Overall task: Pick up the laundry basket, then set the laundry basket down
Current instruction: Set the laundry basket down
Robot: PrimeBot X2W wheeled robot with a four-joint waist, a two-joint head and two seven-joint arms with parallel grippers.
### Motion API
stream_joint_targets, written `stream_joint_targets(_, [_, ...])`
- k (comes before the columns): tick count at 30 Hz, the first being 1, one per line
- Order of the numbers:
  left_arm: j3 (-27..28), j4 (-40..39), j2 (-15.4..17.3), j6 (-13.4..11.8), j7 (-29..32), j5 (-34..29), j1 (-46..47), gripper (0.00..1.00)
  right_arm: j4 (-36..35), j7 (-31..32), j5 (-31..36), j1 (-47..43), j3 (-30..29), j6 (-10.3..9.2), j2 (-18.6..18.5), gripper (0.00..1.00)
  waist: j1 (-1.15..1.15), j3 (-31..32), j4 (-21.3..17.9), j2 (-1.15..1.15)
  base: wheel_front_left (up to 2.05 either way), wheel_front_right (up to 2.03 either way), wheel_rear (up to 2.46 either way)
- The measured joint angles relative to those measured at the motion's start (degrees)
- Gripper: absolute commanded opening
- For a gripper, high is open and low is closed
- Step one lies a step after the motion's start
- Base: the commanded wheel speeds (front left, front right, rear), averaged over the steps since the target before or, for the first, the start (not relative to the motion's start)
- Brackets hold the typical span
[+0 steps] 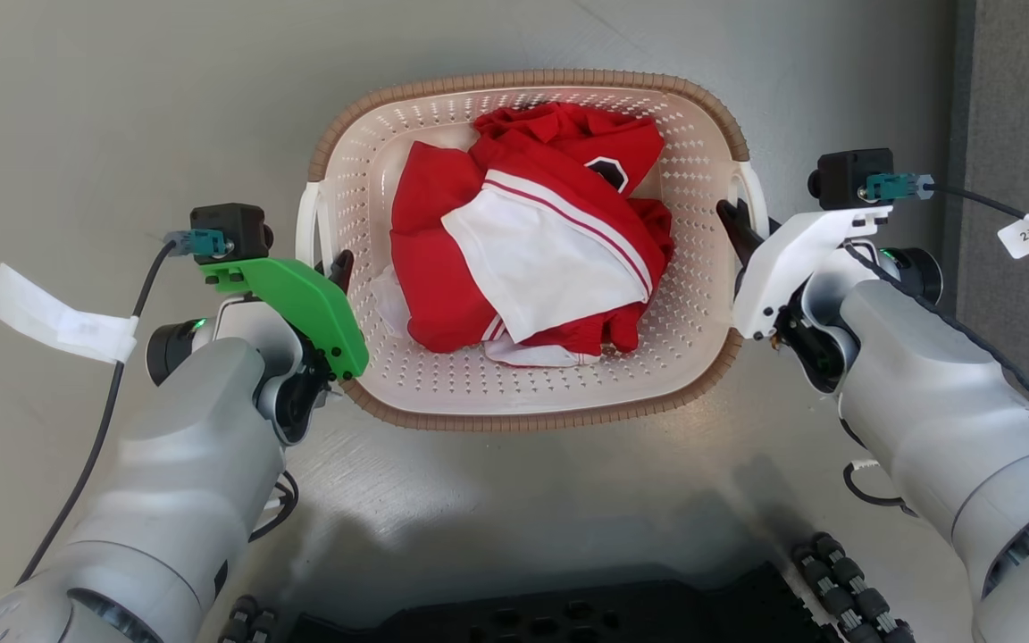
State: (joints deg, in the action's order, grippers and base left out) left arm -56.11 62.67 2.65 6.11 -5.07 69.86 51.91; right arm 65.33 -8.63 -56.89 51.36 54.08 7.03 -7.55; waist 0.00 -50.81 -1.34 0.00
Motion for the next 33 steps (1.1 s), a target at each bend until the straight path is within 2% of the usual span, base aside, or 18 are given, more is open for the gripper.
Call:
stream_joint_targets(7, [-0.7, -0.1, 0.0, 0.0, 0.5, 0.7, 0.0, 0.00, 0.8, -0.4, -0.2, 0.3, 0.1, 0.01, 0.1, 0.00, 0.00, -0.1, -0.1, 0.00, 0.00, 0.00, 0.00])
stream_joint_targets(8, [-0.8, -0.1, 0.0, 0.0, 0.8, 0.8, 0.0, 0.00, 1.0, -0.4, -0.2, 0.3, 0.1, 0.01, 0.2, 0.05, 0.00, -0.1, -0.2, 0.00, 0.00, 0.00, 0.00])
stream_joint_targets(9, [-1.0, -0.1, 0.0, 0.0, 1.3, 1.0, 0.0, 0.07, 1.2, -0.4, -0.2, 0.3, 0.1, 0.01, 0.2, 0.29, 0.00, -0.1, -0.2, 0.00, 0.00, 0.00, 0.00])
stream_joint_targets(10, [-1.1, -0.1, 0.0, 0.0, 1.6, 1.3, 0.0, 0.49, 1.5, -0.4, -0.2, 0.3, 0.1, 0.02, 0.3, 0.49, 0.00, -0.2, -0.2, 0.00, 0.00, 0.00, 0.00])
stream_joint_targets(11, [-1.1, -0.2, 0.0, 0.0, 1.6, 1.5, 0.0, 1.00, 1.7, -0.5, -0.2, 0.4, 0.1, 0.02, 0.3, 1.00, 0.00, -0.2, -0.3, 0.00, 0.00, 0.00, 0.00])
stream_joint_targets(13, [-1.1, -0.6, -0.2, 1.0, 1.5, 1.8, 0.1, 1.00, 2.3, -0.7, -0.3, 0.5, 0.0, 0.03, 0.4, 1.00, 0.00, -0.2, -0.3, 0.00, 0.00, 0.00, 0.00])
stream_joint_targets(33, [-1.7, 0.0, -0.7, 1.0, 2.0, 3.6, 0.1, 1.00, 5.0, -1.5, -0.7, 1.3, 0.1, 0.04, 1.7, 1.00, 0.00, 1.2, -0.2, 0.00, 0.00, 0.00, 0.00])
